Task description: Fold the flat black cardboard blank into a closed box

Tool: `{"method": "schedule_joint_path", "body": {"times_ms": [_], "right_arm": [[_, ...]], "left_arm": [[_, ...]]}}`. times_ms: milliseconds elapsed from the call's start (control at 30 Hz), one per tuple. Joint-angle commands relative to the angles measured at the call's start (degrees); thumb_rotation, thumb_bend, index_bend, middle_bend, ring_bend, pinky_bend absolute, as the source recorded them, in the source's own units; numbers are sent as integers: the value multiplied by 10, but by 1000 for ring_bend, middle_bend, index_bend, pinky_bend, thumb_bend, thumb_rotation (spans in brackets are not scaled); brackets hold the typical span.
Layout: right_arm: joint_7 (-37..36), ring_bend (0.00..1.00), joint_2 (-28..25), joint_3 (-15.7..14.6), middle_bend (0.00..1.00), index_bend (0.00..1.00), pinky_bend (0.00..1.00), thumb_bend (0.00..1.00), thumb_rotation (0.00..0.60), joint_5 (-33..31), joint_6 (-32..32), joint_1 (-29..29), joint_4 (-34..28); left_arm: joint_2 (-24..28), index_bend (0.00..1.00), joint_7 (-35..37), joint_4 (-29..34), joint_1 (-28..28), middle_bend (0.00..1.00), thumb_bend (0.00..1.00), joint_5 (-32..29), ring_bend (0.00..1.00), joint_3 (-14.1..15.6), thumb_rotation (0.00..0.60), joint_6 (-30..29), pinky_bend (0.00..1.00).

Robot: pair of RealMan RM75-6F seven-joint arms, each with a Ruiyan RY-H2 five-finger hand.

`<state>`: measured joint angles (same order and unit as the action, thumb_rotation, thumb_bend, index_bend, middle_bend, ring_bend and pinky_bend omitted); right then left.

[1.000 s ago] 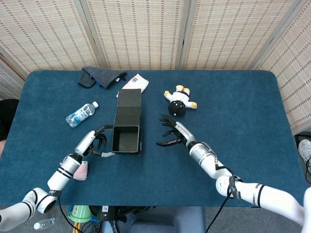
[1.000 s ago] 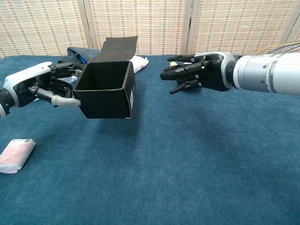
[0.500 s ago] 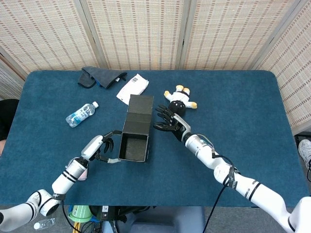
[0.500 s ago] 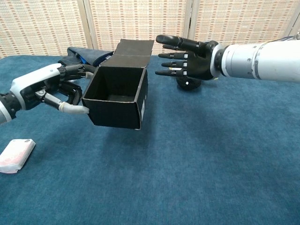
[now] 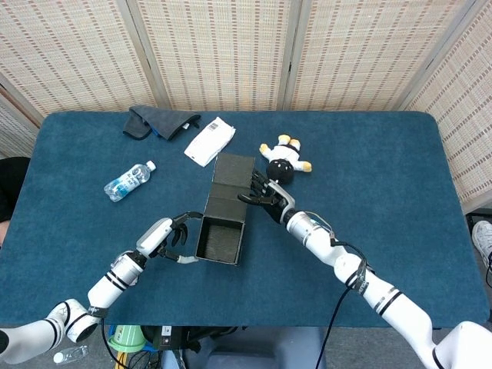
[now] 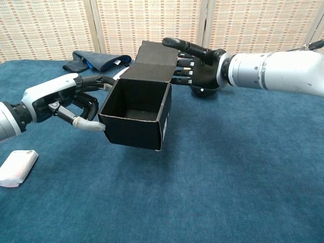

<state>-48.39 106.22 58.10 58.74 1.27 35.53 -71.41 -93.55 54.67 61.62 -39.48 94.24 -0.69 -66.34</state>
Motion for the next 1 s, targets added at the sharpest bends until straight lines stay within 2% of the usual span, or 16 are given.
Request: {"method": "schedule_joint_path", "body": {"times_ms": [33, 333, 467, 700, 1000], "right_arm": [[35, 0, 21, 30, 1, 0, 172, 0, 600, -12, 28, -5, 15], [190, 7, 48, 95, 38, 0, 178, 0, 600, -48, 125, -32, 14], [264, 11, 52, 111, 44, 0, 178, 0, 600, -68, 158, -42, 10], [334, 16, 54, 109, 53, 0, 178, 0, 600, -115, 188, -42, 13], [373, 21, 50, 98, 58, 0, 178, 0, 600, -162, 179, -43, 18]], "left_arm": [[-2, 312, -3, -1, -3, 335, 105, -1, 623, 3, 600, 5, 745], [-13, 310, 4, -10, -19, 335, 105, -32, 623, -2, 600, 60, 745], [-18, 309, 11, -16, -26, 335, 105, -44, 622, -6, 600, 81, 745], [-25, 308, 5, -28, -35, 335, 105, -57, 622, -12, 600, 101, 745], [-18, 305, -3, -25, -30, 335, 105, -60, 621, -12, 600, 95, 745]]}}
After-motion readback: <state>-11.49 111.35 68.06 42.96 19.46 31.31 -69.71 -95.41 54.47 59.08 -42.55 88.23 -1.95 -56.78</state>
